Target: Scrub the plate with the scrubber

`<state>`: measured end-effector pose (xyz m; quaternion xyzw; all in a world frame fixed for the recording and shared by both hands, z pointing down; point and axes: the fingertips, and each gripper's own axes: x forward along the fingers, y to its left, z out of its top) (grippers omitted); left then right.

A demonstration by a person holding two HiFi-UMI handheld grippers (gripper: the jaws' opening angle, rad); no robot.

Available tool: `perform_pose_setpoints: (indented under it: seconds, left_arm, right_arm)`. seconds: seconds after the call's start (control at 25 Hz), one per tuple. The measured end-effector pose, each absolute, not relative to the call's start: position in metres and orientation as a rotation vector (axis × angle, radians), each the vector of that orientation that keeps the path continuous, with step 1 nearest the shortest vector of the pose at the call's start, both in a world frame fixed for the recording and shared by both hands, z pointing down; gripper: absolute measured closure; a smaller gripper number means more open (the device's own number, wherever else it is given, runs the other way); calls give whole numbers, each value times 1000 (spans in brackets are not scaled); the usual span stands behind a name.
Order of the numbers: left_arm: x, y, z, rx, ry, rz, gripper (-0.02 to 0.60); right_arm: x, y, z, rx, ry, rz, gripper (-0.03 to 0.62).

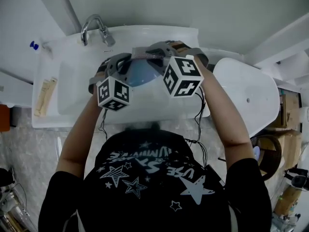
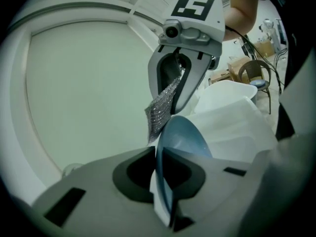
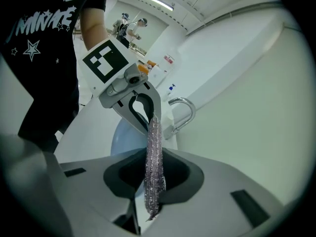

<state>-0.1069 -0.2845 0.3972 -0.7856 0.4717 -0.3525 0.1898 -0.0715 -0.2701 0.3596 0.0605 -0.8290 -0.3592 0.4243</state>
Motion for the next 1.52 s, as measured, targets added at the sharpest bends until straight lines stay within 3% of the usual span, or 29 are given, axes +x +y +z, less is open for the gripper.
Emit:
perform_pose_setpoints:
  seconds: [1.12, 1.52]
  left_arm:
    - [-160, -284, 391, -2800, 1825, -252, 549]
    - [-184, -288, 383, -2838, 2071, 171, 549]
  right_arm:
    - [24, -318, 386, 560, -2448, -107, 516]
    - [47, -322, 388, 751, -2649, 262, 516]
